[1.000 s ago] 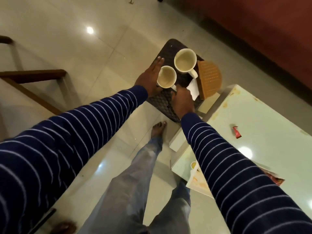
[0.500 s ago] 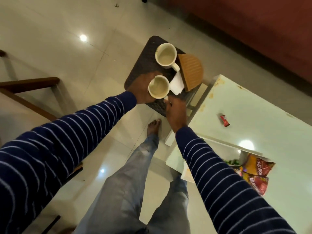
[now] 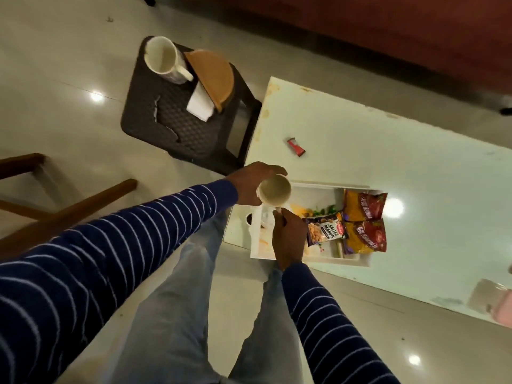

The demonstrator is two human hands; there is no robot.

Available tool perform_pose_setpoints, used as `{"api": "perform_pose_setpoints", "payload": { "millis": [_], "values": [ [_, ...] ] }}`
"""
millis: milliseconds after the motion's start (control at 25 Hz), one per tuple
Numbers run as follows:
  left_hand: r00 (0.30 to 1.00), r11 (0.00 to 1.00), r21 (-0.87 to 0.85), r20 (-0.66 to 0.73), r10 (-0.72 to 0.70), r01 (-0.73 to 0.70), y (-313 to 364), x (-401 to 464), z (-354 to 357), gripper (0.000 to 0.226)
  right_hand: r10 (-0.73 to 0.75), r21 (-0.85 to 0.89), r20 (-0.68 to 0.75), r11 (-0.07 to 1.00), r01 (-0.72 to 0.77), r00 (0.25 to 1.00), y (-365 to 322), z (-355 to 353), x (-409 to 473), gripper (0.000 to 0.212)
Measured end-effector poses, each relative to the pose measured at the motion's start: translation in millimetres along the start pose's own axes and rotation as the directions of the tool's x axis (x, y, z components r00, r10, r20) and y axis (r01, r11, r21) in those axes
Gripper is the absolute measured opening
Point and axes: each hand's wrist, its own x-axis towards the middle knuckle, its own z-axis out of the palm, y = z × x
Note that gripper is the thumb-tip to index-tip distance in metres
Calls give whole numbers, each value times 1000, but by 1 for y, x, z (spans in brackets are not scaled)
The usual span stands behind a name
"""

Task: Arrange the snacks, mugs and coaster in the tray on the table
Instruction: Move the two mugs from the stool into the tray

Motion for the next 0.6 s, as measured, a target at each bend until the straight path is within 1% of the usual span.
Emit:
{"api": "perform_pose_setpoints", "payload": {
  "millis": [160, 280, 360, 600],
  "values": [
    [997, 1000, 5, 79, -1, 1, 0, 19, 40, 89, 48, 27, -14, 998, -48, 999, 42, 6, 1, 31],
    [992, 1000, 17, 127, -7, 5, -9, 24, 52, 91, 79, 53, -9, 996, -79, 997, 59, 19, 2, 25],
    [990, 1000, 23, 141, -9, 6, -15, 24, 56, 90, 105, 46, -12, 993, -105, 994, 64, 28, 3, 22],
    [983, 999, 37, 185, 11, -18, -21, 30, 55, 86, 126, 28, -28, 992, -126, 992, 67, 43, 6, 25]
  ]
}}
